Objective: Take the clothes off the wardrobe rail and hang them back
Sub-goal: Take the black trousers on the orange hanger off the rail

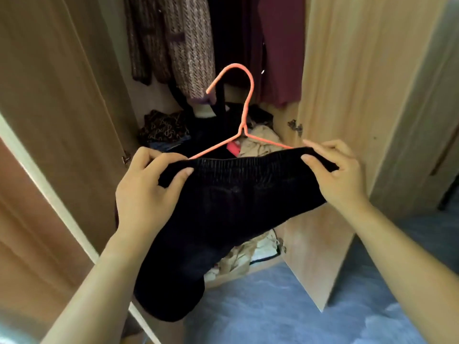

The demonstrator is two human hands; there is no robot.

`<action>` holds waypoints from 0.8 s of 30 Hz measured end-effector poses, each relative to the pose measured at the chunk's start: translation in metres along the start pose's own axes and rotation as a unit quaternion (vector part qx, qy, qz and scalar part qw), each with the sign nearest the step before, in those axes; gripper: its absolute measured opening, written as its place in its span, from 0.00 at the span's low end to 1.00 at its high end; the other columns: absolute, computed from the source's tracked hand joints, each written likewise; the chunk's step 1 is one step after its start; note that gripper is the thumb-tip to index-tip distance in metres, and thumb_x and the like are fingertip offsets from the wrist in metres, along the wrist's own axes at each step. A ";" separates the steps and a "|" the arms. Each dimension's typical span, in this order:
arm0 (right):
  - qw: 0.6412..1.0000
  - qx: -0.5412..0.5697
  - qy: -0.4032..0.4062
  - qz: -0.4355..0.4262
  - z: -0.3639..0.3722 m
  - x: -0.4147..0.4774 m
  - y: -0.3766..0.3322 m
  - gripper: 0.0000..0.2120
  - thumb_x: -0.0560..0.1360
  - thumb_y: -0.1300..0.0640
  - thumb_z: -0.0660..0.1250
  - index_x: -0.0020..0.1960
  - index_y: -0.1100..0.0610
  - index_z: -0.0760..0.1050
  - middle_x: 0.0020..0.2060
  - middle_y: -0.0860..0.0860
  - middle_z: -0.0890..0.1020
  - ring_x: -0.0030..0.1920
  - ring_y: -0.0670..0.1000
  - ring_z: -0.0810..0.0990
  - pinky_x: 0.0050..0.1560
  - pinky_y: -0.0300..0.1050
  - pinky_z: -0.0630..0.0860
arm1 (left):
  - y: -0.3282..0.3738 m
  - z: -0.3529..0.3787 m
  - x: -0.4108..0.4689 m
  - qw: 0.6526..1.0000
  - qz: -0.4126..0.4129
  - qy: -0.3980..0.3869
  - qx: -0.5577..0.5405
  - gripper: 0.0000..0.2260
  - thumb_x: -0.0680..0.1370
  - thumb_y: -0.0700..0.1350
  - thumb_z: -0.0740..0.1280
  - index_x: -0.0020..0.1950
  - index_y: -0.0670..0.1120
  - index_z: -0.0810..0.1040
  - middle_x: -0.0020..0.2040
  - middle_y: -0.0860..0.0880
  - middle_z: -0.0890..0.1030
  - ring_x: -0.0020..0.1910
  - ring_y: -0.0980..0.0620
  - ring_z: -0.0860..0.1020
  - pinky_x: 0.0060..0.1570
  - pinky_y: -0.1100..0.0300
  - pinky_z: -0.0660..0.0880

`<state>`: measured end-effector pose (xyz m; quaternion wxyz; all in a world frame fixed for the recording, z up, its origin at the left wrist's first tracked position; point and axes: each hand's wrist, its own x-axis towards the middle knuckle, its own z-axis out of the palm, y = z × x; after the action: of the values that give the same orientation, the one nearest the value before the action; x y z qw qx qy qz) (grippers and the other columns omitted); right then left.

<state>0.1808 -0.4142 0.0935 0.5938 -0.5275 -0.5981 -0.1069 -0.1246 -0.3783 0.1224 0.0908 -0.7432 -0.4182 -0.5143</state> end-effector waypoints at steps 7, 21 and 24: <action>0.994 -0.095 0.012 0.045 -0.086 -0.074 -0.015 0.13 0.73 0.55 0.70 0.57 0.50 0.79 0.44 0.53 0.77 0.44 0.46 0.75 0.49 0.33 0.71 | 0.040 0.015 -0.056 0.992 -0.024 -0.075 -0.100 0.08 0.73 0.46 0.72 0.51 0.48 0.81 0.43 0.56 0.69 0.40 0.61 0.68 0.37 0.75 0.65; 0.939 -0.232 0.098 0.236 -0.351 -0.251 -0.003 0.13 0.71 0.56 0.71 0.56 0.51 0.79 0.43 0.54 0.79 0.43 0.44 0.76 0.46 0.26 0.67 | 0.266 0.096 -0.169 0.939 0.090 -0.219 -0.251 0.10 0.73 0.53 0.68 0.49 0.50 0.82 0.44 0.55 0.71 0.39 0.61 0.69 0.38 0.66 0.64; 0.919 -0.254 0.122 0.276 -0.407 -0.296 -0.007 0.13 0.72 0.56 0.71 0.56 0.49 0.79 0.43 0.53 0.79 0.44 0.44 0.77 0.44 0.27 0.69 | 0.323 0.113 -0.195 0.912 0.121 -0.258 -0.294 0.08 0.73 0.50 0.71 0.49 0.49 0.82 0.44 0.54 0.72 0.40 0.61 0.69 0.40 0.71 0.65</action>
<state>0.3409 -0.8733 -0.0360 0.5141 -0.7878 -0.3039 -0.1507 0.1608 -0.6216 0.0027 -0.1816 -0.8878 -0.1641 -0.3897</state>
